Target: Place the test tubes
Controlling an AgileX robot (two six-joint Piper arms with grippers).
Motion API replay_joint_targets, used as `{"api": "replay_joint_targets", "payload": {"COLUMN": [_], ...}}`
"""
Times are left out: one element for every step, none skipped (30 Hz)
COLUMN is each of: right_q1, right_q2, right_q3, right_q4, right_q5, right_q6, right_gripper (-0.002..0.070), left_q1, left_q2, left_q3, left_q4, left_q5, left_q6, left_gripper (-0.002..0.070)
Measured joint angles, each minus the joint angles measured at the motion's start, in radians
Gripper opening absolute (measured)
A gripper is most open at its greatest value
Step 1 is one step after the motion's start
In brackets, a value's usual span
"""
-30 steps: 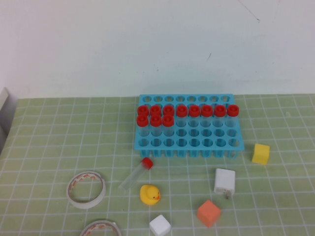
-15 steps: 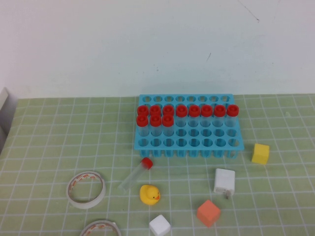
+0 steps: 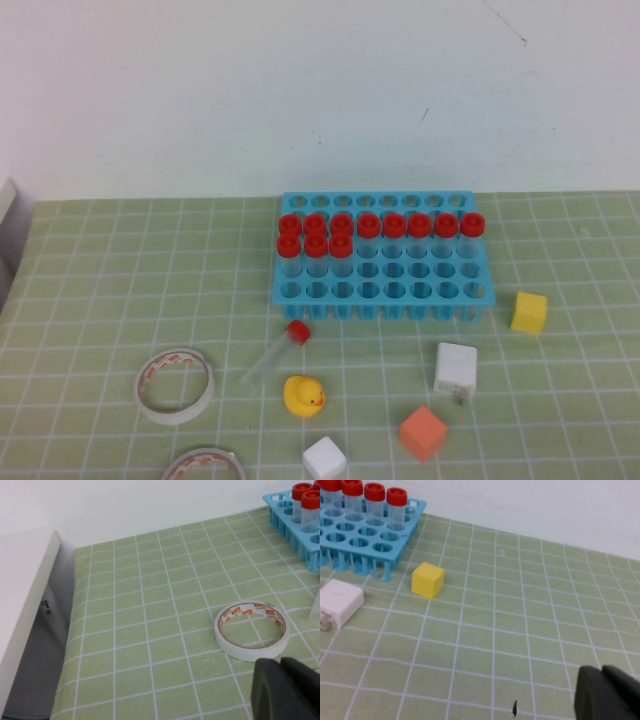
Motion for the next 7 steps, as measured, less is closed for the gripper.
{"api": "replay_joint_targets", "payload": {"right_q1": [0.000, 0.000, 0.000, -0.002, -0.002, -0.002, -0.002], "right_q2": [0.000, 0.000, 0.000, 0.000, 0.000, 0.000, 0.000], "right_q3": [0.000, 0.000, 0.000, 0.000, 0.000, 0.000, 0.000], "right_q4": [0.000, 0.000, 0.000, 0.000, 0.000, 0.000, 0.000], "right_q5": [0.000, 0.000, 0.001, 0.001, 0.001, 0.001, 0.001], "right_q6": [0.000, 0.000, 0.000, 0.002, 0.002, 0.002, 0.004], "right_gripper": [0.0000, 0.0000, 0.0000, 0.0000, 0.0000, 0.0000, 0.0000], "left_q1": [0.000, 0.000, 0.000, 0.000, 0.000, 0.000, 0.000], "left_q2": [0.000, 0.000, 0.000, 0.000, 0.000, 0.000, 0.000], "left_q3": [0.000, 0.000, 0.000, 0.000, 0.000, 0.000, 0.000], "left_q4": [0.000, 0.000, 0.000, 0.000, 0.000, 0.000, 0.000], "left_q5": [0.000, 0.000, 0.000, 0.000, 0.000, 0.000, 0.000], "left_q6": [0.000, 0.000, 0.000, 0.000, 0.000, 0.000, 0.000], "left_gripper": [-0.0001, -0.0001, -0.0001, -0.0001, -0.0001, -0.0001, -0.0001]}}
